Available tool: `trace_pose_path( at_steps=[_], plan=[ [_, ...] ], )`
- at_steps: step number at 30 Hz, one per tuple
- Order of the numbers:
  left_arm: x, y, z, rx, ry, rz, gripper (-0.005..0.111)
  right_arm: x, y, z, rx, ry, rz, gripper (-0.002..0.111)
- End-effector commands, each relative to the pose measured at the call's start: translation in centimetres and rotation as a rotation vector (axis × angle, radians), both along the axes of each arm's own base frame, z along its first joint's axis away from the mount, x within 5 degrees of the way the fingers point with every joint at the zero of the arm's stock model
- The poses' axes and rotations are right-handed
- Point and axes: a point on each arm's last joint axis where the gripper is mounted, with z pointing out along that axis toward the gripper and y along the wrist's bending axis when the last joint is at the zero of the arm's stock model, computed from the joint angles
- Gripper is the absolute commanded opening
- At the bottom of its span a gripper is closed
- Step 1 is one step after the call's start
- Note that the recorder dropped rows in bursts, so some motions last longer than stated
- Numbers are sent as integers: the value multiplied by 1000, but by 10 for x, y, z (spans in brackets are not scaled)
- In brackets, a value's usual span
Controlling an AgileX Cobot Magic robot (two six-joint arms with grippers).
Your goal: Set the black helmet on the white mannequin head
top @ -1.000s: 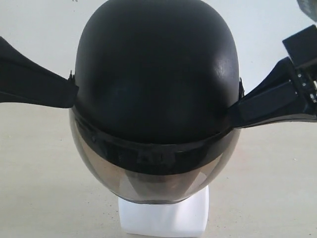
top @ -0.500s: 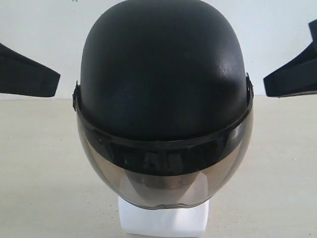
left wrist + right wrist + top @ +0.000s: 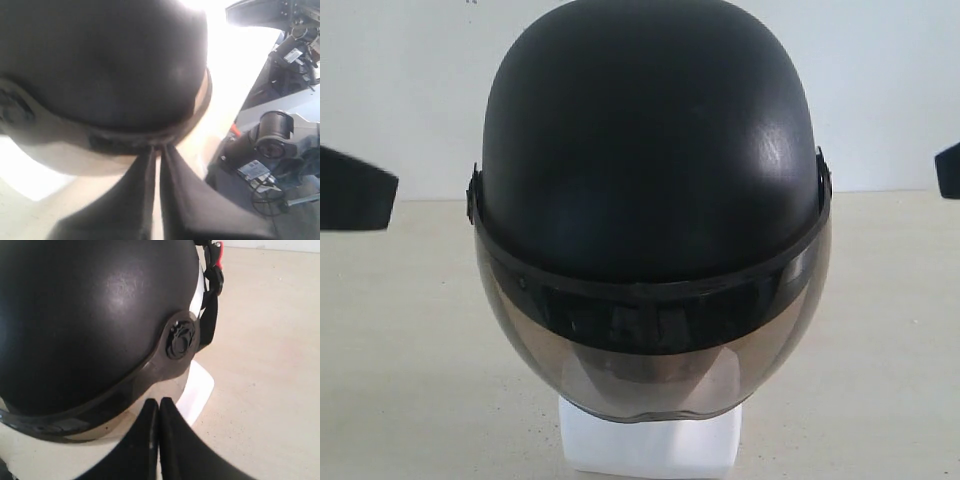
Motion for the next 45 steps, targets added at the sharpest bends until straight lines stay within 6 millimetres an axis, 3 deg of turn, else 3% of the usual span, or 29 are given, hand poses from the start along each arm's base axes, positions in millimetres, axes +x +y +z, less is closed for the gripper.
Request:
trace_pose_path(
  at_steps=[1,6,9,20,24,26,28,32,35,39,45],
  plan=[
    [-22,-4,-15,-57,34,-15,4,-19,-4,-13,-31,19,12,0],
    [-45,-6,-38,-67,71,-26,4,-41,-4,-24,-72,135,95,0],
    [-50,-6,-46,-66,82,-26,4,-41,-4,-23,-63,140,89,0],
    [-50,-6,-47,-66,85,-25,4,-42,-3,-23,-44,148,88,0],
    [-65,-6,-41,-67,18,-34,4,-42,-3,-23,-44,148,88,0],
    [-78,-3,-36,16,-109,-37,4,-42,-3,-23,-44,148,88,0],
    [-88,5,-31,86,-208,59,4,-42,-3,-23,-44,148,88,0],
    [-98,36,-23,114,-384,473,4,-42,-3,-23,-42,148,88,0],
    [-106,58,-28,106,-450,731,4,-42,-3,-23,-42,148,88,0],
    [-113,73,-53,43,-434,921,4,-42,-3,-23,-42,148,88,0],
    [-100,70,-107,-19,-453,928,4,-42,-3,-23,-42,148,88,0]
  ],
)
